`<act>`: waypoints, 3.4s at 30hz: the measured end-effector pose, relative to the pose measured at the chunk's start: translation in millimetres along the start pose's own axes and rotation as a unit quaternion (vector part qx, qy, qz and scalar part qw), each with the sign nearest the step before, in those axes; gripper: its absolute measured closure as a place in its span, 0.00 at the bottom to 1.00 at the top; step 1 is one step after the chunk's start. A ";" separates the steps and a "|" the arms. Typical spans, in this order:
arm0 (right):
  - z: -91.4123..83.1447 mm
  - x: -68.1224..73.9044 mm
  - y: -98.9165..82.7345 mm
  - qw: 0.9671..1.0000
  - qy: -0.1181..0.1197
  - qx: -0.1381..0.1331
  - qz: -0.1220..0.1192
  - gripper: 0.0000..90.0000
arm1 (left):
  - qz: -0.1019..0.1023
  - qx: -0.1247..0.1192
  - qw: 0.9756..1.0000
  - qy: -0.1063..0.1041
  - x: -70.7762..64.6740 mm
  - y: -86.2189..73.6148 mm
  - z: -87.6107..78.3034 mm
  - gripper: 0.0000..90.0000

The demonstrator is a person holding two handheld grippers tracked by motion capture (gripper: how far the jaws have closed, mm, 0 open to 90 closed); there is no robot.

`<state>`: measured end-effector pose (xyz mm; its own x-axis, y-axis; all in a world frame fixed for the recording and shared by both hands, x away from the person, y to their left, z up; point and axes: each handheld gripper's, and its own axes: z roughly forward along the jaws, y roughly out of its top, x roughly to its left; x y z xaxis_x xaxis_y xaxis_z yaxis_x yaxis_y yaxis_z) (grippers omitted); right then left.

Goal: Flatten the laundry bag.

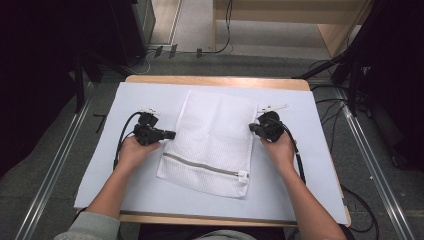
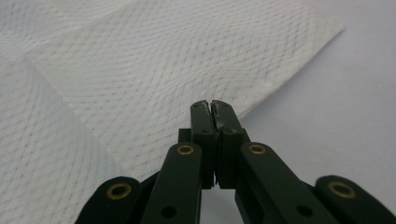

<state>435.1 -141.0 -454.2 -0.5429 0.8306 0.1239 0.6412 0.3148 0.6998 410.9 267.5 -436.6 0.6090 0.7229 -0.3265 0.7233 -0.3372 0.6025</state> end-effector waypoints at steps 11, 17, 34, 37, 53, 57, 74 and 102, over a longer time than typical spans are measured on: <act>13.3 -0.4 11.0 1.000 0.004 0.003 -0.005 1.00 | -0.005 0.002 1.000 0.005 -2.8 -11.9 -4.5 0.99; 17.7 -1.2 13.5 1.000 0.001 0.002 -0.008 1.00 | -0.022 -0.002 1.000 -0.007 -3.2 -16.4 -3.3 0.99; 22.5 -2.1 13.9 1.000 0.000 0.003 -0.009 0.94 | -0.019 -0.003 1.000 0.016 -2.1 -19.0 -7.6 0.82; 17.2 -2.6 15.2 1.000 0.004 -0.005 -0.005 0.86 | -0.022 -0.010 1.000 0.016 -3.0 -17.0 -13.7 0.74; -30.1 17.6 0.6 0.999 0.050 -0.009 -0.021 0.82 | 0.019 0.000 1.000 -0.012 -44.0 1.1 -14.7 0.56; -43.4 22.4 -10.2 0.998 0.062 -0.011 -0.023 0.82 | 0.036 0.001 0.999 -0.024 -58.6 3.4 -9.2 0.57; -63.1 40.7 -53.8 0.996 0.083 0.024 -0.020 0.98 | 0.092 0.008 0.994 -0.054 -96.7 10.7 15.0 0.54; -56.9 60.8 -78.5 0.993 0.102 0.063 -0.012 1.00 | 0.133 0.038 0.987 -0.083 -122.3 18.2 50.9 0.54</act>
<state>320.9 -141.3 -461.6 -0.6496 0.7156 0.2567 0.6820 0.3993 0.6128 366.2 142.3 -422.8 0.8213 0.4960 -0.2820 0.5487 -0.5509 0.6289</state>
